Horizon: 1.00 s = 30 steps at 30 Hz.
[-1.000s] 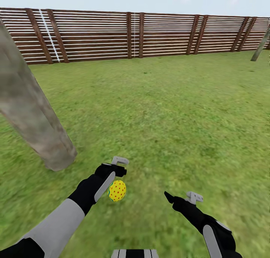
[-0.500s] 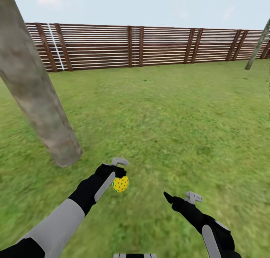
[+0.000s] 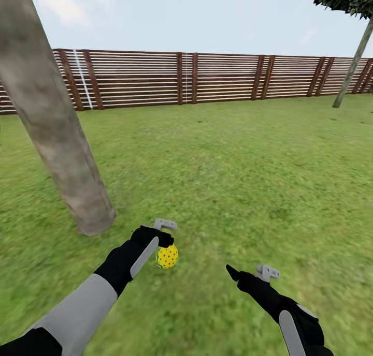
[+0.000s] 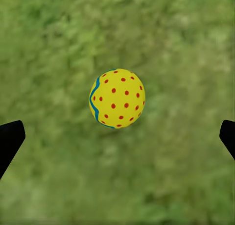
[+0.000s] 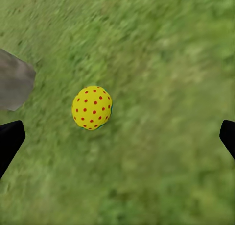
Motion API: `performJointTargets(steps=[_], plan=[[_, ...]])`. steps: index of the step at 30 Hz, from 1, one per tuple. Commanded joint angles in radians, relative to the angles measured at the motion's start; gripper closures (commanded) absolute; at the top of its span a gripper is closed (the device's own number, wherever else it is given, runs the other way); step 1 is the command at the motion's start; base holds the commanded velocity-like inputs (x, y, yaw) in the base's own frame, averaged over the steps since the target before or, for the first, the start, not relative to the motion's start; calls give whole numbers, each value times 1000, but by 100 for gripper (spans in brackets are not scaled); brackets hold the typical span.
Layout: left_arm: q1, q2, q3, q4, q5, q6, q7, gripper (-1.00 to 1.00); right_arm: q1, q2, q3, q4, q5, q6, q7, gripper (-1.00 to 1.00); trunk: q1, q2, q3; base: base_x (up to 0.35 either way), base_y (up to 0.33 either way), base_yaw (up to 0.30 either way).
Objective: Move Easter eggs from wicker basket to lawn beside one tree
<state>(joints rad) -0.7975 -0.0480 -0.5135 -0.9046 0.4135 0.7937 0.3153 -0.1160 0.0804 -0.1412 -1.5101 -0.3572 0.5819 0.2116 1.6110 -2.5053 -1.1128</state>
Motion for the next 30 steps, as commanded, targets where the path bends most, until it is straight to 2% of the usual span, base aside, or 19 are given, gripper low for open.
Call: performJointTargets(steps=[1,4,5,9,20,24,27,30], plan=[[-1,0,3,0,11,4,10,-100,-1,1,-3,-1,-2,7,5,-100,-1,0,3,-5,0,0],[-2,0,53,13,10,25,10,-100,-1,1,-3,0,-2,7,4,-100,-2,1,15,-3,0,0],[-3,0,82,23,9,39,10,-100,-1,1,-3,0,-2,7,4,-100,-2,1,19,-1,0,0],[-3,0,124,51,9,57,10,-100,-1,2,-2,1,-2,7,4,-100,-4,2,34,0,0,0],[-15,-4,152,150,9,133,11,-100,-1,2,-2,3,-2,7,3,-100,-9,4,77,0,0,0],[-35,-2,172,226,9,169,11,-100,-1,2,-2,10,-2,7,3,-100,-11,5,92,0,0,14],[-66,0,180,321,10,183,11,-100,-2,2,5,16,-2,7,3,-100,-22,26,101,0,0,136],[-84,1,182,372,10,186,11,-100,-2,2,23,18,-1,7,2,-100,-34,47,109,0,0,188]])
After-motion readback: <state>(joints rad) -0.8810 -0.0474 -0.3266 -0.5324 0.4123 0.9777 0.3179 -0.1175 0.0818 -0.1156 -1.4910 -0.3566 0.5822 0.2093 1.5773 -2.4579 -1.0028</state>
